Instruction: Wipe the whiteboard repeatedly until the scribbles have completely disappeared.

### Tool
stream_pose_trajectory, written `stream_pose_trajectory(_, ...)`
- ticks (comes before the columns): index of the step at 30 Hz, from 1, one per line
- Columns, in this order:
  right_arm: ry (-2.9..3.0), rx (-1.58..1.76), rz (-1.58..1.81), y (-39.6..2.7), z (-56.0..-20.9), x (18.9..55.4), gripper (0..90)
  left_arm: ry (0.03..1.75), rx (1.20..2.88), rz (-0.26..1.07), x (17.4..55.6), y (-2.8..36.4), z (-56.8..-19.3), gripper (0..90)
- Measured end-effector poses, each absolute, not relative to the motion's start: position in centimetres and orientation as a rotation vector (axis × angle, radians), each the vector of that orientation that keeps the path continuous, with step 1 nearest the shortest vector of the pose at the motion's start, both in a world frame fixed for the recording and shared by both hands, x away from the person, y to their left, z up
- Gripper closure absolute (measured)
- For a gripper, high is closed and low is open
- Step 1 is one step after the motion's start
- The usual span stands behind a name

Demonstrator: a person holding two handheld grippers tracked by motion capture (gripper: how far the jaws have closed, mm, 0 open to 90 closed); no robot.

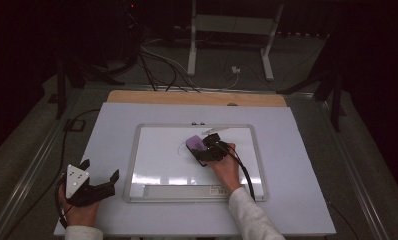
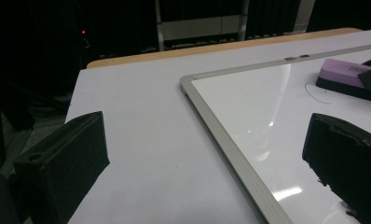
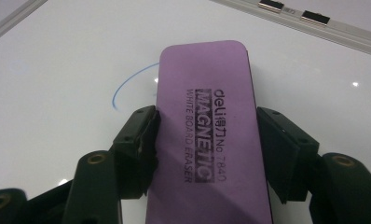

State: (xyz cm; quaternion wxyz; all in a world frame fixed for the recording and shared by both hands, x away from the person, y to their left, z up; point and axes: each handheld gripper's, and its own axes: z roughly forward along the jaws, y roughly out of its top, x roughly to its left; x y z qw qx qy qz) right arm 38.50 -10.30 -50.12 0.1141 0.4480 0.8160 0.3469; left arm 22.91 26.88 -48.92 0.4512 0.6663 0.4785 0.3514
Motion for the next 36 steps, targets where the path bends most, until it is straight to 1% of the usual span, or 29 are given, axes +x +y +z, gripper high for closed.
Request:
stream_pose_trajectory(6, 2.513, 1.151, 1.058, -7.7, -50.1, 37.4, 41.1, 1.18, 1.643, 0.868, 22.8, 26.9, -48.9, 0.9)
stream_pose_trajectory(9, 2.513, 1.112, 1.037, -7.0, -50.0, 37.3, 41.2, 1.184, 1.64, 0.87, 22.8, 26.9, -48.8, 0.9)
stream_pose_trajectory(13, 2.391, 1.213, 0.952, -7.6, -49.9, 38.4, 41.2, 1.185, 1.638, 0.868, 22.8, 27.0, -48.8, 0.9)
stream_pose_trajectory(16, 2.361, 1.296, 0.949, -8.2, -49.9, 39.2, 41.2, 1.182, 1.641, 0.866, 22.9, 26.9, -48.9, 0.9)
stream_pose_trajectory(24, 2.485, 1.149, 0.998, -6.3, -49.9, 38.2, 41.2, 1.181, 1.64, 0.869, 22.8, 26.9, -48.8, 0.9)
stream_pose_trajectory(31, 2.293, 1.353, 0.924, -8.0, -50.0, 39.9, 41.2, 1.183, 1.638, 0.867, 22.8, 27.0, -48.9, 0.9)
stream_pose_trajectory(36, 2.412, 1.258, 1.002, -7.2, -50.1, 39.2, 41.2, 1.179, 1.644, 0.867, 22.8, 26.9, -48.8, 0.9)
